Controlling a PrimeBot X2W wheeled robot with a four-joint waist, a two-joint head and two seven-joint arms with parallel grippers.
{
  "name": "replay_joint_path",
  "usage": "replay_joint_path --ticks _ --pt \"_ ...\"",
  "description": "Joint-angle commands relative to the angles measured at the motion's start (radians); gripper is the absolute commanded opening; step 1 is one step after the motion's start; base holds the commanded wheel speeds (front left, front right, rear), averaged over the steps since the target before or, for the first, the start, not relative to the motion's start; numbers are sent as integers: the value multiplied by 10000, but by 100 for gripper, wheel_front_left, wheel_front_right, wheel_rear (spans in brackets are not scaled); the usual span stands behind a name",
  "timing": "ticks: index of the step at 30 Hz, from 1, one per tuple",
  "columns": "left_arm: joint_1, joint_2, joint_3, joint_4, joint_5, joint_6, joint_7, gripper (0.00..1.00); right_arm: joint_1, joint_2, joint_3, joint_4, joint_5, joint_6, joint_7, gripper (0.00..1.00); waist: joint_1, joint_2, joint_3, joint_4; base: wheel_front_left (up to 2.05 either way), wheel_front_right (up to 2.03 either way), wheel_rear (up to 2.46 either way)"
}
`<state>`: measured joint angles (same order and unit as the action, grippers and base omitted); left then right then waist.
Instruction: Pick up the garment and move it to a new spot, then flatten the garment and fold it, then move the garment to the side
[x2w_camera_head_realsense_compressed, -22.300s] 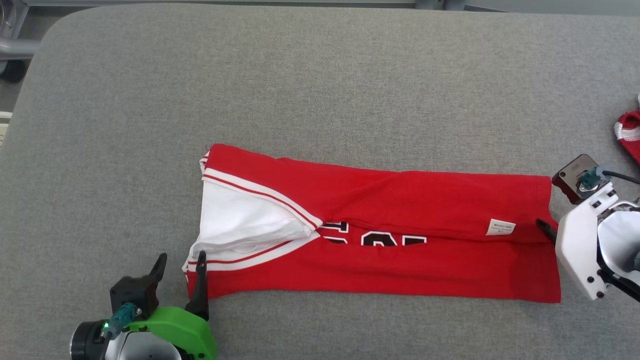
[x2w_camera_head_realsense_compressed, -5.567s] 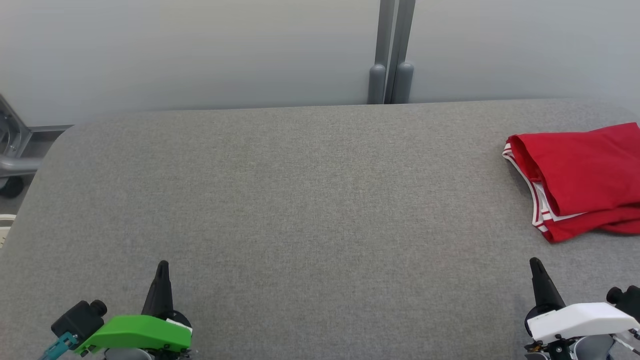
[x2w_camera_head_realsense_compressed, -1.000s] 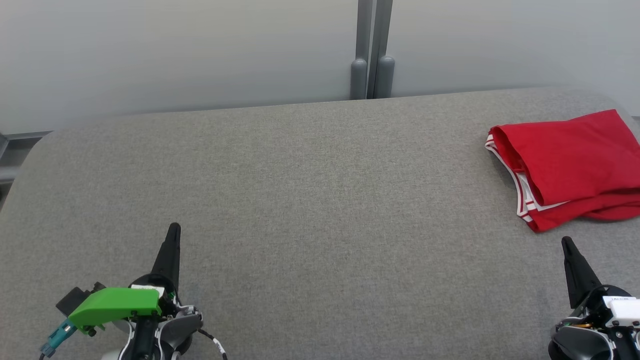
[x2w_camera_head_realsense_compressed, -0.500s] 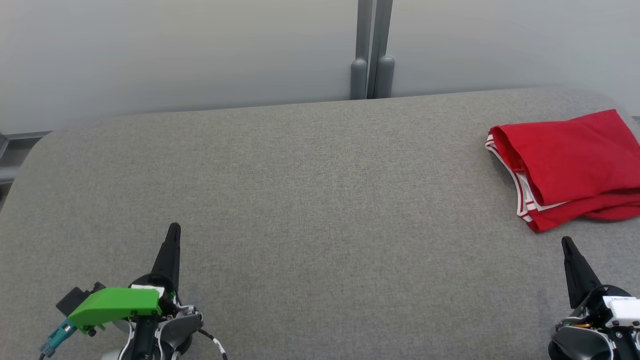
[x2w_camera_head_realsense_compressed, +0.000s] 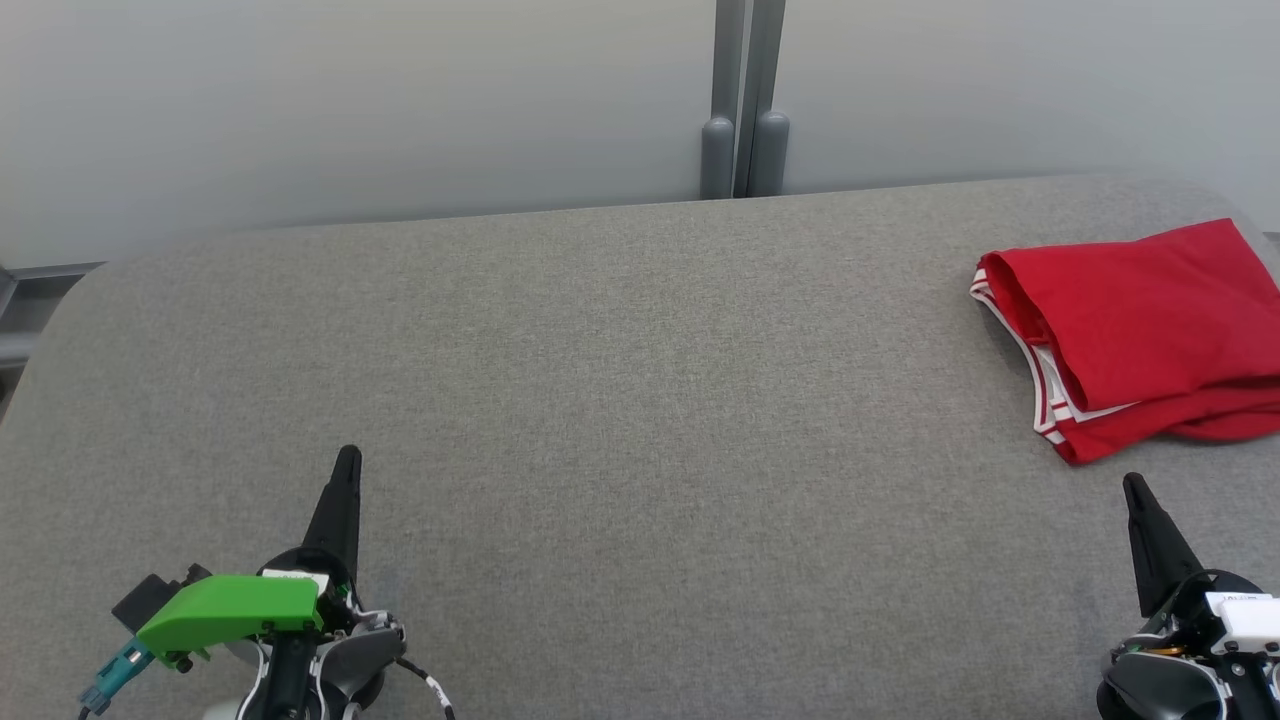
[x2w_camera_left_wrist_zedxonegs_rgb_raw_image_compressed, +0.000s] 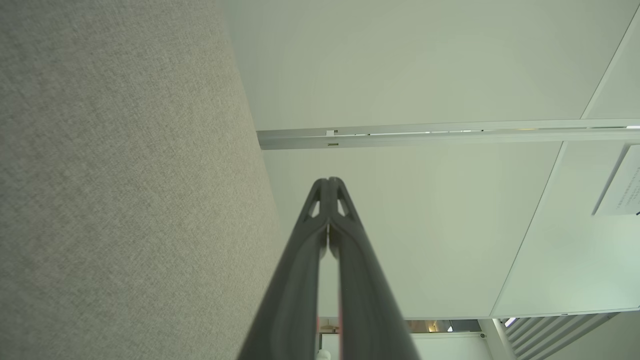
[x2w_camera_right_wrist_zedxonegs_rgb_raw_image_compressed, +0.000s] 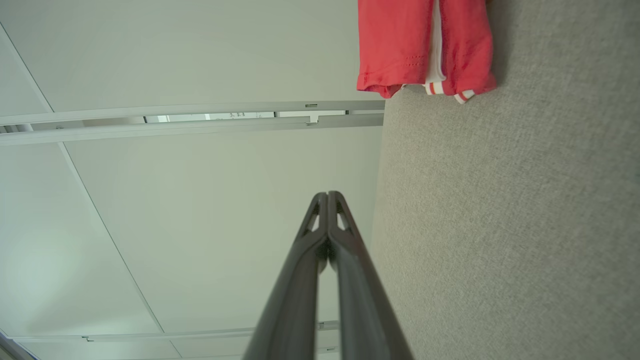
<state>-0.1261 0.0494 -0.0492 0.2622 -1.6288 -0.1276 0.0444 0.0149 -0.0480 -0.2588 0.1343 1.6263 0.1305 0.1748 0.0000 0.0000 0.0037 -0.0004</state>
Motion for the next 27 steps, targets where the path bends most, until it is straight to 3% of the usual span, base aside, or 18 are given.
replay_joint_path --ticks 1,27 --pt "-107 12 0 -18 -52 -61 46 0 -70 -42 -20 -33 19 4 31 0 0 0 0 1 0 0 0" --pt "-106 12 -1 -21 -53 -60 45 0 -70 -42 -19 -33 19 4 30 0 0 0 0 1 0 0 0"
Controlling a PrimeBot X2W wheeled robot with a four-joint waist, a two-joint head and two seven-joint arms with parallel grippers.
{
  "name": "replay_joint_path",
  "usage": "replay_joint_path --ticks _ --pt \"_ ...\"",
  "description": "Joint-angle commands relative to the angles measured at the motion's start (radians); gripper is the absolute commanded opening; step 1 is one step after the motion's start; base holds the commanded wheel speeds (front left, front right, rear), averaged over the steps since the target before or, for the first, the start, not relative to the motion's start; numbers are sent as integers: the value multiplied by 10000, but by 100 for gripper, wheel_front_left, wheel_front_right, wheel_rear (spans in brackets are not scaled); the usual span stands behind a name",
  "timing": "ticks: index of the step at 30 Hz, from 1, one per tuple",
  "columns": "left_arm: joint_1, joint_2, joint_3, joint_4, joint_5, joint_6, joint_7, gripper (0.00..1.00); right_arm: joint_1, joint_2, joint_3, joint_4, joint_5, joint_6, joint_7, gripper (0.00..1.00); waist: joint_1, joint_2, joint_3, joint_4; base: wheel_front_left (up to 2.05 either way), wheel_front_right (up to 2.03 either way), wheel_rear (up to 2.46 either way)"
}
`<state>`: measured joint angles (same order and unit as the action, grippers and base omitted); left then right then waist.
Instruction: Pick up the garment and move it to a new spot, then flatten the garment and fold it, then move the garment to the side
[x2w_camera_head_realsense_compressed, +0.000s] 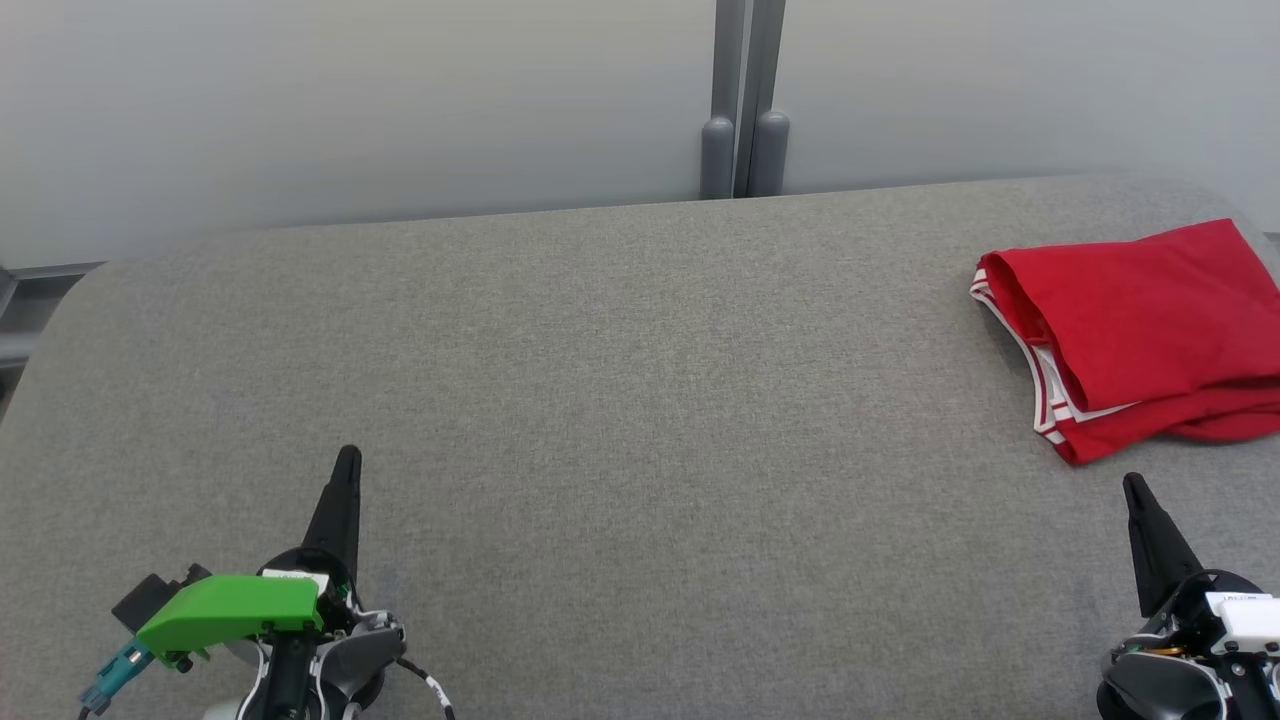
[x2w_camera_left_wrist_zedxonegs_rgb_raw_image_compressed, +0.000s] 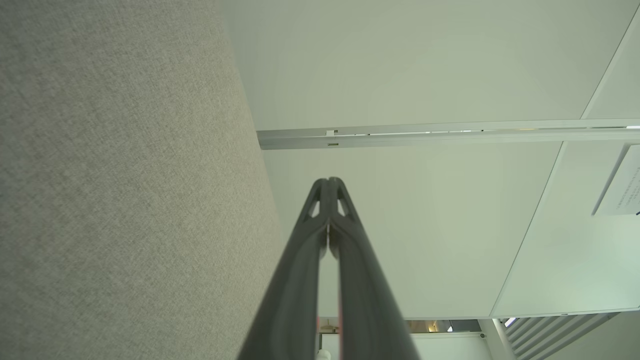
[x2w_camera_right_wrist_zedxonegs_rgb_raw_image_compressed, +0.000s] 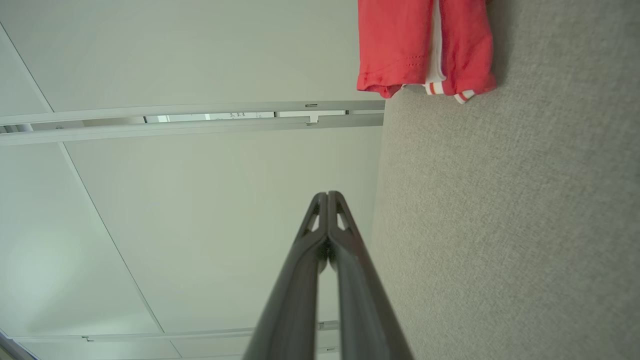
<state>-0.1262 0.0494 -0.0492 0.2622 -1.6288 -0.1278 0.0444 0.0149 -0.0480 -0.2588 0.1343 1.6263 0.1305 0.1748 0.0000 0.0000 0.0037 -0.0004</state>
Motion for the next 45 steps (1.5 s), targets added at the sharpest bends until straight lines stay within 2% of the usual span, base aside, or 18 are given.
replay_joint_path --ticks 1,45 --pt "-105 12 -1 -20 -53 -58 45 0 -70 -42 -19 -33 19 4 30 0 0 0 0 0 0 0 0" --pt "-105 12 -2 -21 -53 -59 44 0 -69 -42 -18 -31 19 4 29 0 0 0 0 0 0 0 0"
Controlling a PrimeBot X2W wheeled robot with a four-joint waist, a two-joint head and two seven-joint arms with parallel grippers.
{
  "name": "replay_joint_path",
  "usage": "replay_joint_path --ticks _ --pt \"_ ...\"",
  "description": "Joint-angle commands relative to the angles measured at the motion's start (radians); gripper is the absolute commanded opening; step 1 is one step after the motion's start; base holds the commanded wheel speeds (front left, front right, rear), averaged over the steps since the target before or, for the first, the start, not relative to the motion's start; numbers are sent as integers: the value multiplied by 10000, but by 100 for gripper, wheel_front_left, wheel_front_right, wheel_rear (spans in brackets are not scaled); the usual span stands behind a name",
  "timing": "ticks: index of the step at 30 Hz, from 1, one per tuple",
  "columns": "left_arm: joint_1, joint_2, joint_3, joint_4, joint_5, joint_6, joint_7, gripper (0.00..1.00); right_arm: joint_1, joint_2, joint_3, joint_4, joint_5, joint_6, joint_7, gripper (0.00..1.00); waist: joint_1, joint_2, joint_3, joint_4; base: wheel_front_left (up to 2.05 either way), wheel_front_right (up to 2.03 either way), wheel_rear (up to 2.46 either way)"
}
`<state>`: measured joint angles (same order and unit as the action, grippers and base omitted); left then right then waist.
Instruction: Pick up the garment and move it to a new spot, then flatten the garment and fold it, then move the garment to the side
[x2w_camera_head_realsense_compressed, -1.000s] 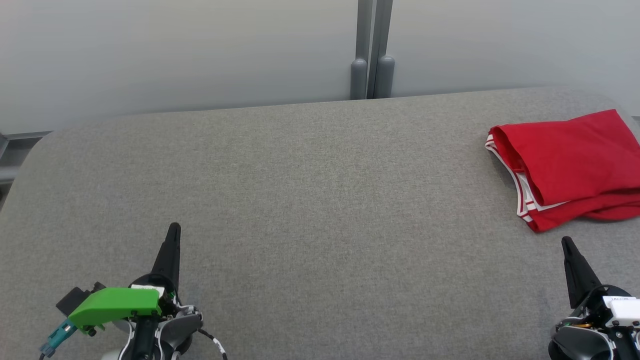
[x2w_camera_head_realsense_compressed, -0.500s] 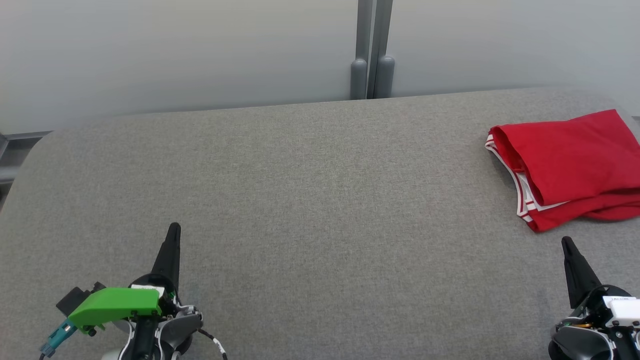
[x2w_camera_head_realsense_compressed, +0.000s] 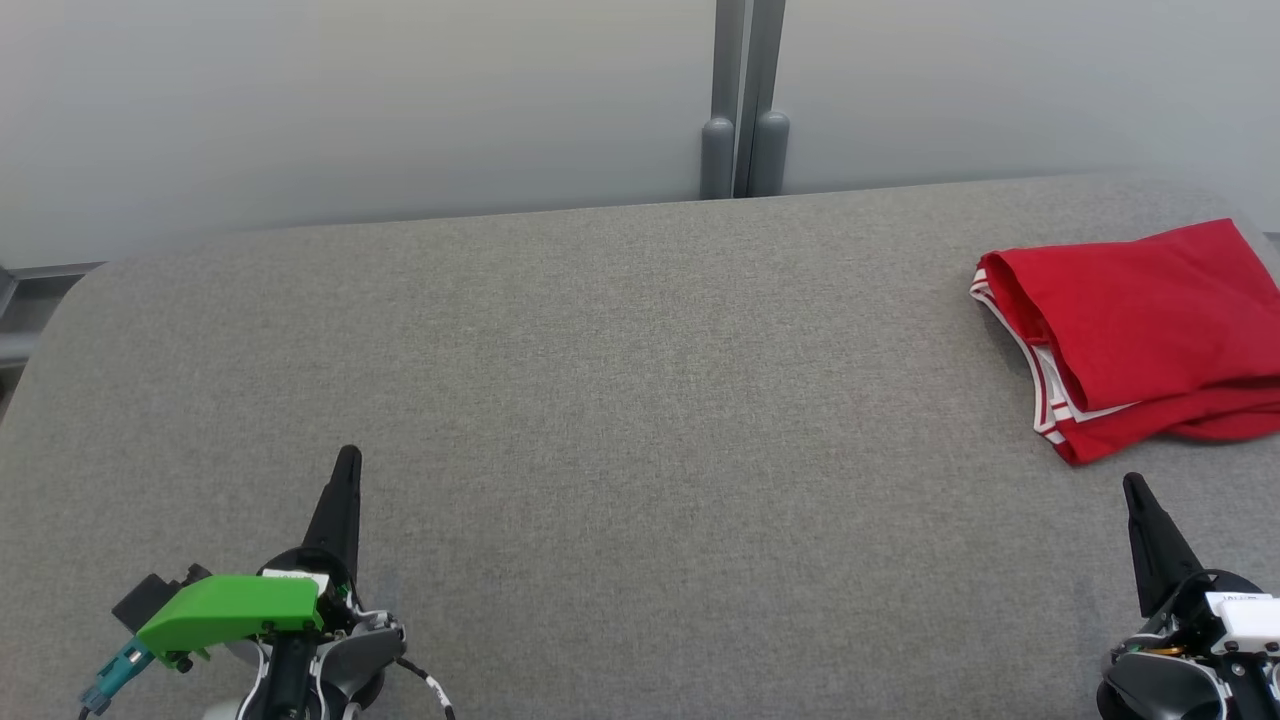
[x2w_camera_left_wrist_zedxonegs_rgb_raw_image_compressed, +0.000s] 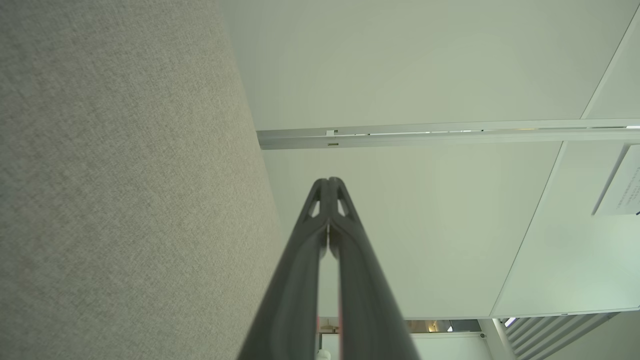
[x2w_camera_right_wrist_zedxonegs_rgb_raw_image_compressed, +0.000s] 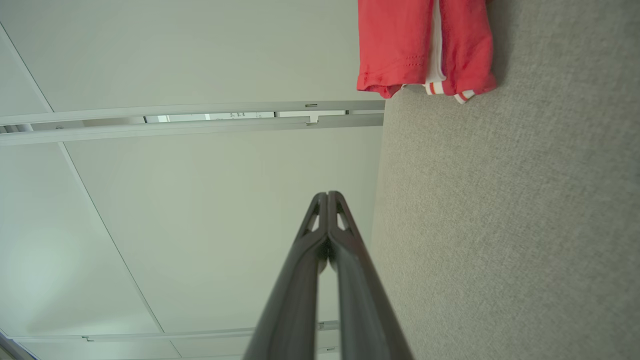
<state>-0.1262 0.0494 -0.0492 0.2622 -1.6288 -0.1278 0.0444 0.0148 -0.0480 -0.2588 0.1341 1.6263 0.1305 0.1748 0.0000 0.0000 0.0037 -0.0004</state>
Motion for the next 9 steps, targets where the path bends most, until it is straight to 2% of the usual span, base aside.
replay_joint_path --ticks 1,9 --pt "-105 12 -2 -21 -53 -59 44 0 -68 -42 -18 -29 19 4 29 0 0 0 0 0 0 0 0" --pt "-105 12 -2 -23 -53 -59 44 0 -68 -42 -18 -29 19 4 29 0 0 0 0 0 0 0 0"
